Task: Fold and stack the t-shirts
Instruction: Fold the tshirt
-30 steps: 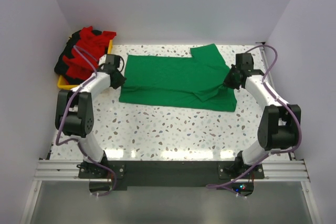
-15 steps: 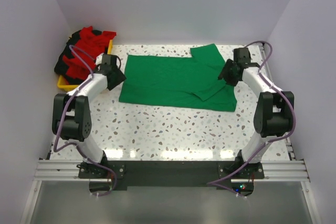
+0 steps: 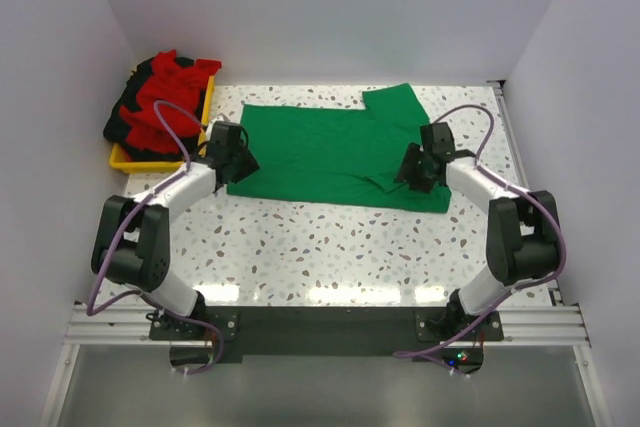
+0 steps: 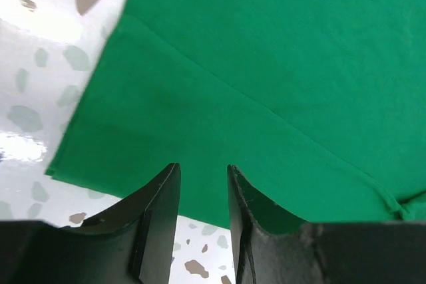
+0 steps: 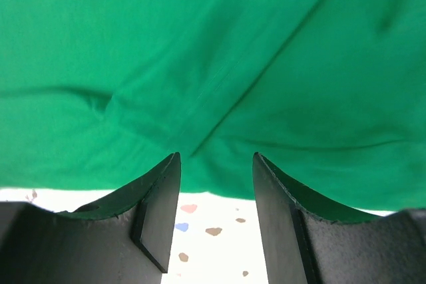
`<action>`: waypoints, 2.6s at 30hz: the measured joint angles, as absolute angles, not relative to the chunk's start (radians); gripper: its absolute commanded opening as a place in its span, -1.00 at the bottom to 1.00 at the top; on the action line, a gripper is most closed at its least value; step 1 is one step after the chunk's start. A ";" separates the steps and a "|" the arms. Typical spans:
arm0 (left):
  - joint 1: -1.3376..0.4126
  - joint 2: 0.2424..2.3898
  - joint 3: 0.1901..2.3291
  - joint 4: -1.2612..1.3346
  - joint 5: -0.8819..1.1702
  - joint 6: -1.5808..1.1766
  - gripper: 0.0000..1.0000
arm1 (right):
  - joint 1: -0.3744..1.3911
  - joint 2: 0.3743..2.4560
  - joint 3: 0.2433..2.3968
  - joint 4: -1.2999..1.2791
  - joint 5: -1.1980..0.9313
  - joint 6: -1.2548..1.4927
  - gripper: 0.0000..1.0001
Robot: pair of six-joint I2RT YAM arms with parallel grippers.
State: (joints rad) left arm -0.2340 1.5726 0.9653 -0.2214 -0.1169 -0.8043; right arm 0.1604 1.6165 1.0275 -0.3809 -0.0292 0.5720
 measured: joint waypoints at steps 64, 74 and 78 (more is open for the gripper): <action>-0.257 1.589 0.857 -0.143 -0.095 -0.828 -0.35 | 0.234 2.009 1.393 -0.237 -0.100 0.655 -0.74; -0.257 1.589 0.854 -0.144 -0.093 -0.828 -0.33 | 0.268 2.057 1.548 -0.296 -0.108 0.559 -0.22; -0.257 1.588 0.855 -0.144 -0.093 -0.828 -0.32 | 0.270 2.040 1.547 -0.327 -0.095 0.532 -0.14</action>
State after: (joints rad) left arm -0.2565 1.5879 0.8555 -0.1444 -0.0929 -0.8280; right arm 0.2703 2.0399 1.5471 -0.3267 -0.0948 0.5320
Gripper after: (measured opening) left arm 0.337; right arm 0.417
